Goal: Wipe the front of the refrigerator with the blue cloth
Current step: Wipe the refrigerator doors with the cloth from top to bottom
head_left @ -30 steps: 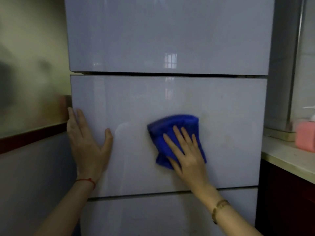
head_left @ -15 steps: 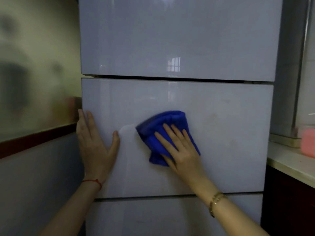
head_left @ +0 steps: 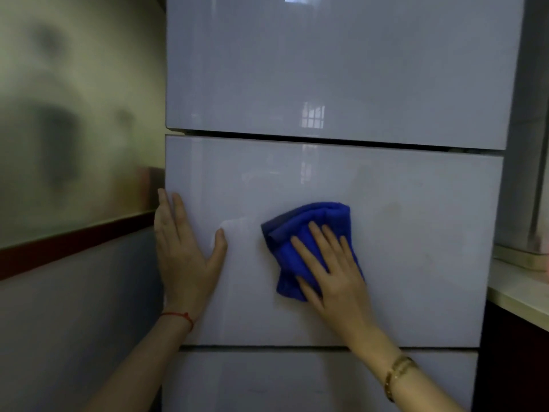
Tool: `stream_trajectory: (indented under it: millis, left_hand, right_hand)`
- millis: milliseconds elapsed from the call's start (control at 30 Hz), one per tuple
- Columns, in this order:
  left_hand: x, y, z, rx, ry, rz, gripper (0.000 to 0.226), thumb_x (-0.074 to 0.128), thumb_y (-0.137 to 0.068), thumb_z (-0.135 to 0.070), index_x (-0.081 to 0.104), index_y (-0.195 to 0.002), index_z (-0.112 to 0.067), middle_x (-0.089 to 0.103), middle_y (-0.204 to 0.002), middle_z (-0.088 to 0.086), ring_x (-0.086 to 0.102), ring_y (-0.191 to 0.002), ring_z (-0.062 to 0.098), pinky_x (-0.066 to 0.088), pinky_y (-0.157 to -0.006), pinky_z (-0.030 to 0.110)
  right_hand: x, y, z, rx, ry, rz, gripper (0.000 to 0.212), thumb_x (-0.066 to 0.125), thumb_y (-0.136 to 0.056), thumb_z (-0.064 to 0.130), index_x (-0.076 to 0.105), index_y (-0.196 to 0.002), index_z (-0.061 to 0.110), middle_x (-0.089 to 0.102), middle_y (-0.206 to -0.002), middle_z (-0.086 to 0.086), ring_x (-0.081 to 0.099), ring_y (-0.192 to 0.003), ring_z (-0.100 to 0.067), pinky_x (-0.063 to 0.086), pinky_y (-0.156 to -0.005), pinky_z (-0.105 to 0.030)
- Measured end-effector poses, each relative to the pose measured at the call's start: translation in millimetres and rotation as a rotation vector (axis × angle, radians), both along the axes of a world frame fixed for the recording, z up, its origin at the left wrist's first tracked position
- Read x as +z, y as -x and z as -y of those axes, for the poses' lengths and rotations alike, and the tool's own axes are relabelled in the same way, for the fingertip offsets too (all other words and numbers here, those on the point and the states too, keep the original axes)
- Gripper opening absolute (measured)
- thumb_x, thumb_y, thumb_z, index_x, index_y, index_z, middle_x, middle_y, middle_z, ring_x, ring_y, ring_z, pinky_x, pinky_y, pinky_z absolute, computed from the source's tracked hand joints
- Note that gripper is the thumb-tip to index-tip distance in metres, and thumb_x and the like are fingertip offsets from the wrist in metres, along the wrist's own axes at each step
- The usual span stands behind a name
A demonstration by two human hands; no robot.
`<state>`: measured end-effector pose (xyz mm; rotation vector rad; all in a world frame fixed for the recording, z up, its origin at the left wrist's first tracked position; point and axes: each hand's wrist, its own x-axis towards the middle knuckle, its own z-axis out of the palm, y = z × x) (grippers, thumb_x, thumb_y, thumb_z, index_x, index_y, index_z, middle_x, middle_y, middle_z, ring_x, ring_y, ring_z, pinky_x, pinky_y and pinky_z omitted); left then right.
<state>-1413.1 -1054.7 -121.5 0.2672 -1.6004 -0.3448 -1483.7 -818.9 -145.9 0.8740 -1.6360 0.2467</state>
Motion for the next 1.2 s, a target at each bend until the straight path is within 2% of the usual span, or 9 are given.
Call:
stream_trajectory:
  millis: [200, 300, 467, 600, 733, 833, 1000, 1067, 1200]
  left_hand:
    - [-0.6, 0.2, 0.7, 0.000, 0.008, 0.004, 0.083, 0.042, -0.093, -0.049, 0.008, -0.156, -0.008, 0.002, -0.165, 0.008, 0.010, -0.152, 0.024, 0.006, -0.122, 0.023]
    - [-0.7, 0.9, 1.6, -0.007, 0.007, 0.000, 0.083, 0.042, -0.093, -0.050, 0.008, -0.156, -0.009, 0.002, -0.165, 0.007, 0.010, -0.152, 0.023, 0.010, -0.122, 0.026]
    - [-1.0, 0.7, 2.7, 0.001, 0.022, 0.000, 0.083, 0.044, -0.093, -0.048, 0.009, -0.156, -0.007, 0.004, -0.165, 0.010, 0.012, -0.152, 0.025, 0.015, -0.123, 0.031]
    - [-0.3, -0.5, 1.2, 0.015, 0.013, 0.007, 0.082, 0.046, -0.093, -0.047, 0.009, -0.156, -0.007, 0.005, -0.165, 0.010, 0.013, -0.152, 0.025, 0.016, -0.123, 0.031]
    - [0.0, -0.8, 2.1, 0.018, 0.018, 0.014, 0.083, 0.045, -0.093, -0.048, 0.009, -0.156, -0.007, 0.006, -0.165, 0.010, 0.012, -0.152, 0.024, 0.013, -0.122, 0.027]
    - [-0.5, -0.1, 3.1, 0.018, 0.025, 0.006, 0.082, 0.044, -0.094, -0.049, 0.010, -0.156, -0.007, 0.006, -0.165, 0.011, 0.012, -0.152, 0.024, 0.014, -0.122, 0.029]
    - [-0.2, 0.1, 3.6, 0.026, 0.028, -0.006, 0.082, 0.046, -0.093, -0.046, 0.012, -0.155, -0.005, 0.008, -0.164, 0.012, 0.014, -0.151, 0.026, 0.014, -0.122, 0.027]
    - [-0.7, 0.1, 3.0, 0.035, 0.022, -0.012, 0.082, 0.046, -0.093, -0.046, 0.012, -0.155, -0.005, 0.009, -0.164, 0.012, 0.015, -0.151, 0.026, 0.011, -0.122, 0.024]
    - [0.0, -1.1, 0.6, 0.036, 0.020, -0.012, 0.081, 0.047, -0.094, -0.045, 0.013, -0.155, -0.004, 0.010, -0.164, 0.013, 0.015, -0.151, 0.026, 0.013, -0.123, 0.026]
  right_hand:
    - [87.7, -8.2, 35.1, -0.044, 0.039, 0.019, 0.063, 0.047, -0.096, 0.042, 0.026, -0.152, 0.023, 0.015, -0.162, -0.009, 0.008, -0.151, -0.027, 0.002, -0.124, -0.045]
    - [65.0, -9.9, 43.9, -0.037, 0.054, 0.045, 0.061, 0.046, -0.098, 0.041, 0.024, -0.152, 0.026, 0.012, -0.162, -0.007, 0.004, -0.151, -0.025, 0.000, -0.124, -0.045]
    - [-19.1, -3.9, 10.5, -0.080, -0.126, -0.012, 0.065, 0.051, -0.091, 0.041, 0.031, -0.150, 0.024, 0.018, -0.161, -0.008, 0.012, -0.150, -0.027, 0.010, -0.123, -0.046]
    - [14.2, -12.6, 20.3, -0.039, -0.042, 0.028, 0.072, 0.056, -0.086, 0.047, 0.031, -0.150, 0.024, 0.017, -0.161, -0.009, 0.011, -0.150, -0.029, 0.008, -0.123, -0.049]
    - [49.3, -18.5, 62.1, -0.100, 0.087, 0.041, 0.060, 0.038, -0.098, 0.054, 0.026, -0.151, 0.029, 0.012, -0.161, -0.010, 0.005, -0.151, -0.031, 0.002, -0.123, -0.052]
    - [24.6, -12.8, 60.8, -0.084, 0.048, 0.017, 0.055, 0.042, -0.100, 0.042, 0.027, -0.151, 0.028, 0.014, -0.161, -0.011, 0.007, -0.151, -0.031, 0.003, -0.123, -0.051]
    - [-17.9, 2.8, 6.6, -0.084, -0.133, -0.085, 0.058, 0.052, -0.091, 0.015, 0.037, -0.147, 0.022, 0.029, -0.156, -0.012, 0.022, -0.148, -0.031, 0.019, -0.121, -0.052]
    - [0.6, 8.5, -9.2, -0.084, -0.041, -0.071, 0.063, 0.053, -0.087, 0.010, 0.037, -0.147, 0.021, 0.028, -0.156, -0.015, 0.022, -0.147, -0.032, 0.018, -0.121, -0.052]
    - [73.6, 1.2, 20.7, -0.033, 0.356, 0.048, 0.051, 0.045, -0.099, 0.025, 0.035, -0.148, 0.019, 0.023, -0.159, -0.014, 0.015, -0.149, -0.032, 0.005, -0.123, -0.048]
